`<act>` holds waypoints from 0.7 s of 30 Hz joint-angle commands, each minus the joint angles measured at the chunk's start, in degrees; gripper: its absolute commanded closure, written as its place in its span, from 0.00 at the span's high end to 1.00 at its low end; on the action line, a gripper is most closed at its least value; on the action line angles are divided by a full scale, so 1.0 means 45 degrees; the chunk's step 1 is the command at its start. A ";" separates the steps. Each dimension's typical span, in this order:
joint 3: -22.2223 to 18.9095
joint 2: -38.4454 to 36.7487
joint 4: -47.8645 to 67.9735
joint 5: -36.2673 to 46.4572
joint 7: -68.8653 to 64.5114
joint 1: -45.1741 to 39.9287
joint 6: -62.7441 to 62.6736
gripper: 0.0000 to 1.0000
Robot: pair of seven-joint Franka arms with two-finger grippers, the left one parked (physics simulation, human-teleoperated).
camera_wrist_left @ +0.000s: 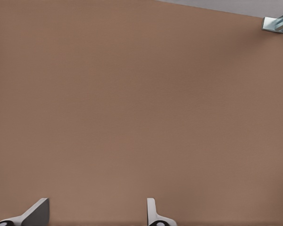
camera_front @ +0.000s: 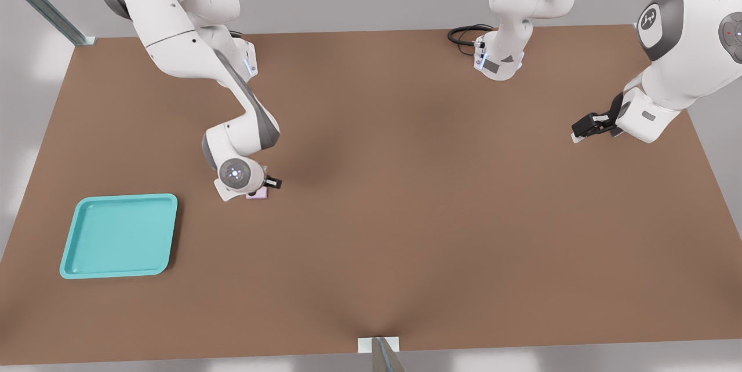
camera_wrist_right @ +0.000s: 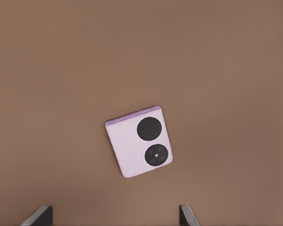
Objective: Keep left arm still and place phone on the tray with right arm
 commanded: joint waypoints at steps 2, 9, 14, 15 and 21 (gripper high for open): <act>0.0024 0.0336 -0.0040 -0.1505 -0.0980 0.0157 0.0656 1.00; 0.2680 0.0239 -0.1661 -0.2639 -0.2582 -0.3475 0.3840 1.00; 0.3325 0.0297 -0.2403 -0.2639 -0.4104 -0.4861 0.5559 1.00; 0.3325 0.0317 -0.2481 -0.2639 -0.4496 -0.4979 0.5676 1.00; 0.3344 0.0512 -0.2852 -0.2639 -0.6293 -0.5409 0.6281 1.00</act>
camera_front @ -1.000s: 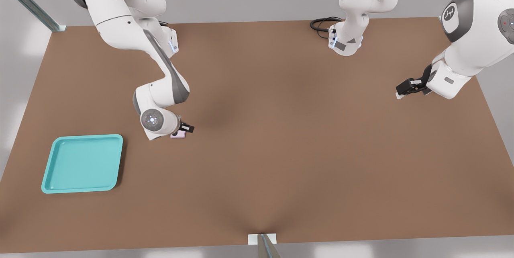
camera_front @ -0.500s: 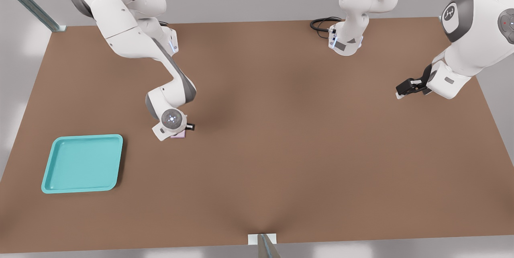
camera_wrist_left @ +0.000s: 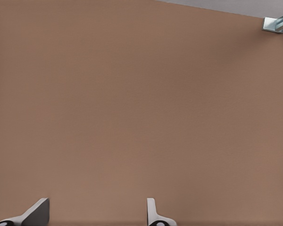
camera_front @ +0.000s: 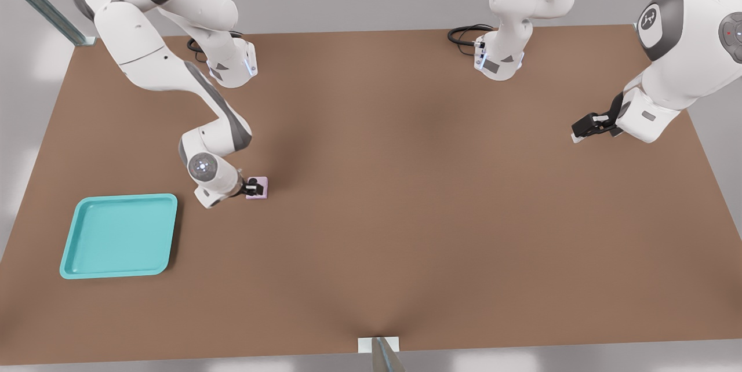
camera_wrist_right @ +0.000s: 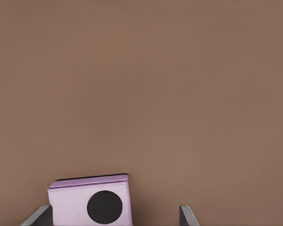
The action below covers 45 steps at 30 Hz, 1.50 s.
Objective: Keep left arm still and place phone on the tray with right arm
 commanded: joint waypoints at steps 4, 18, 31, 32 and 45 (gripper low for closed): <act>0.0377 -0.0175 -0.0431 -0.0227 -0.3702 -0.0020 0.1060 1.00; 0.0377 0.0645 -0.0470 -0.0559 -0.2628 0.0019 0.1060 1.00; 0.0240 0.1114 -0.0470 -0.0559 -0.2491 -0.0020 0.1235 1.00; 0.0240 0.1133 -0.0470 -0.0618 -0.2491 -0.0020 0.1294 1.00; 0.0377 0.0353 -0.0314 -0.0637 -0.2646 -0.0527 0.0669 0.78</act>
